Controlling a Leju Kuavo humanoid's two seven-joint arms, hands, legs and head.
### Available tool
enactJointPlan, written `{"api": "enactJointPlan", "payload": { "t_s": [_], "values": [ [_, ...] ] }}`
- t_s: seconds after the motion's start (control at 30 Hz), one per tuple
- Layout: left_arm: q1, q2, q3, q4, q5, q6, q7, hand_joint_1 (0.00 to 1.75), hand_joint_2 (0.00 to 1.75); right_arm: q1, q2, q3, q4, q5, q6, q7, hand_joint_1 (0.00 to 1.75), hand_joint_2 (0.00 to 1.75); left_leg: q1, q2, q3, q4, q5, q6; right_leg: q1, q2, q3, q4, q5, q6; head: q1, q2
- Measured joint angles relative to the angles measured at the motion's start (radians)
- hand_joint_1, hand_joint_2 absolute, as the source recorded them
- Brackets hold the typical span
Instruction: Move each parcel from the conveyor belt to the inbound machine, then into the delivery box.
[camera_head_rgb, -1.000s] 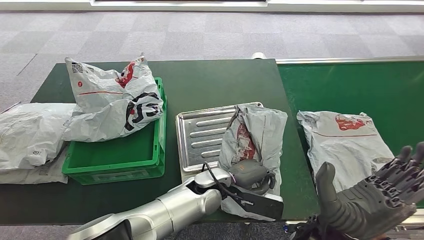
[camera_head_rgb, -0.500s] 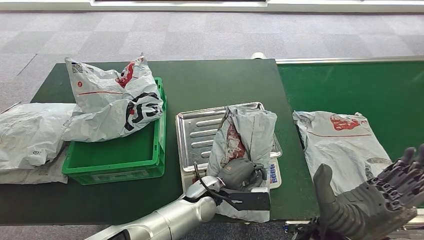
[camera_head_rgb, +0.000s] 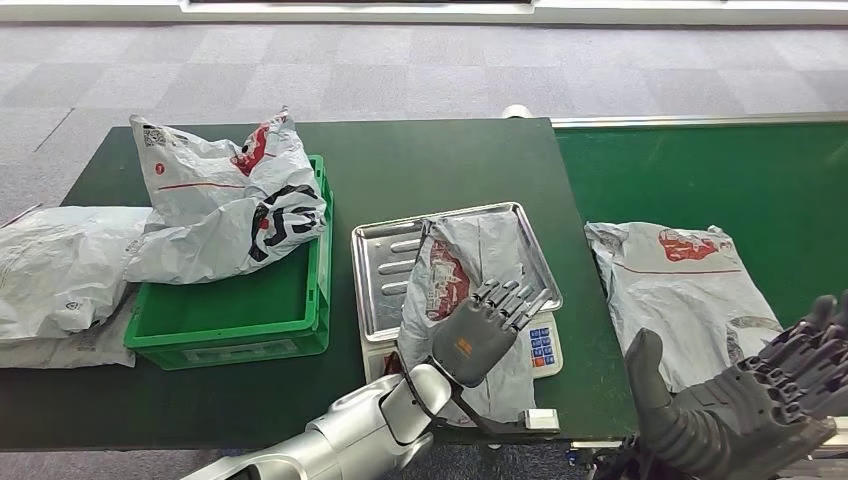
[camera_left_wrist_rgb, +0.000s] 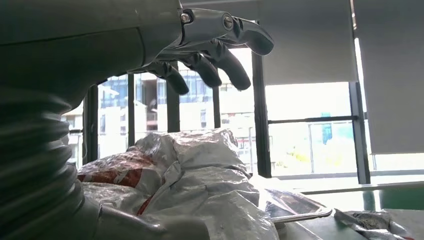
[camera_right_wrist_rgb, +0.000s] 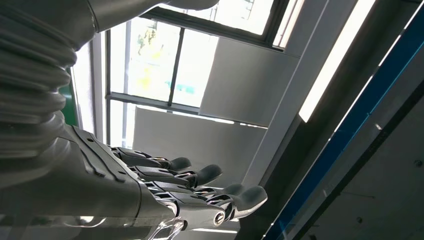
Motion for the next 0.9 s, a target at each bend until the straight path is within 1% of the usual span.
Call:
{"api": "enactJointPlan", "payload": {
  "t_s": [0.1,0.3,0.47,0.67,0.73,0.9],
  "values": [
    [0.007,0.000,0.012,-0.016,-0.065,0.000,0.012,0.00,1.75,0.000,0.000,0.000,-0.001,0.000,0.000,0.000,0.00,1.75,0.000,0.000,0.000,0.000,0.000,0.000,0.000,0.000,0.000,0.000,0.000,0.000,0.000,0.000],
    [0.023,0.000,0.069,-0.036,-0.199,-0.003,0.029,0.00,1.75,0.000,0.000,-0.001,-0.001,0.001,0.000,0.000,0.00,1.75,0.000,0.000,0.000,0.000,0.000,0.000,0.000,0.000,0.000,0.000,0.000,0.000,0.000,0.000],
    [0.026,0.000,0.075,-0.023,-0.208,-0.047,0.048,0.00,1.75,0.001,0.000,-0.001,-0.001,0.012,0.000,0.000,0.00,1.75,0.000,0.000,0.000,0.000,0.000,0.000,0.000,0.000,0.000,0.000,0.000,0.000,0.000,0.000],
    [0.028,0.000,0.074,-0.010,-0.208,-0.064,0.045,0.00,1.75,0.001,0.000,-0.001,-0.001,0.014,0.000,0.000,0.00,1.75,0.000,0.000,0.000,0.000,0.000,0.000,0.000,0.000,0.000,0.000,0.000,0.000,0.000,0.000],
    [0.029,0.000,0.075,-0.007,-0.205,-0.097,0.021,0.00,1.75,0.001,0.000,0.000,-0.001,0.014,0.000,0.000,0.00,1.75,0.000,0.000,0.000,0.000,0.000,0.000,0.000,0.000,0.000,0.000,0.000,0.000,0.000,0.000],
    [0.028,0.000,0.085,0.010,-0.182,-0.248,-0.077,0.00,1.75,0.001,0.000,0.003,-0.001,0.008,0.000,0.000,0.00,1.75,0.000,0.000,0.000,0.000,0.000,0.000,0.000,0.000,0.000,0.000,0.000,0.000,0.000,0.000]
  ]
}}
